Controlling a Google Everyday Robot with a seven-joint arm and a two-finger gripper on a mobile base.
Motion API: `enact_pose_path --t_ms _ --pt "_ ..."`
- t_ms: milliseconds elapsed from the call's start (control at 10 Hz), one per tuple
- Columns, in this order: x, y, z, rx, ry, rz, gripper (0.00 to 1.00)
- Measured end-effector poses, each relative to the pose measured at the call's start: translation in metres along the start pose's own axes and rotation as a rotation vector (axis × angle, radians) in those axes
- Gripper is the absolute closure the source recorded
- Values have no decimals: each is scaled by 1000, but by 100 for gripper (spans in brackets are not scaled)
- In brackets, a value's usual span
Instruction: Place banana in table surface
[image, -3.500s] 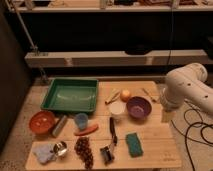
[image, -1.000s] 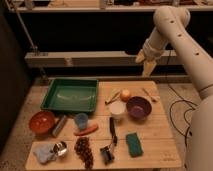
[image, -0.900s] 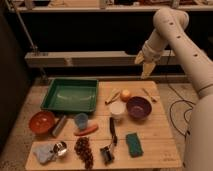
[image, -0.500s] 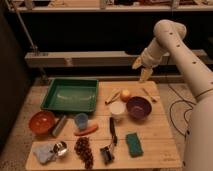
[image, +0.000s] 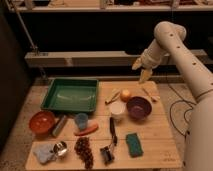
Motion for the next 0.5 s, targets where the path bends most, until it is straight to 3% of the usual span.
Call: enact_pose_path --t_ms 100,300,500 --pt "0 0 -1 1 -3 1 35" --pt "-3 1 5 -3 -70 -19 35" --pt "-11 -4 30 -21 -137 -45 35"
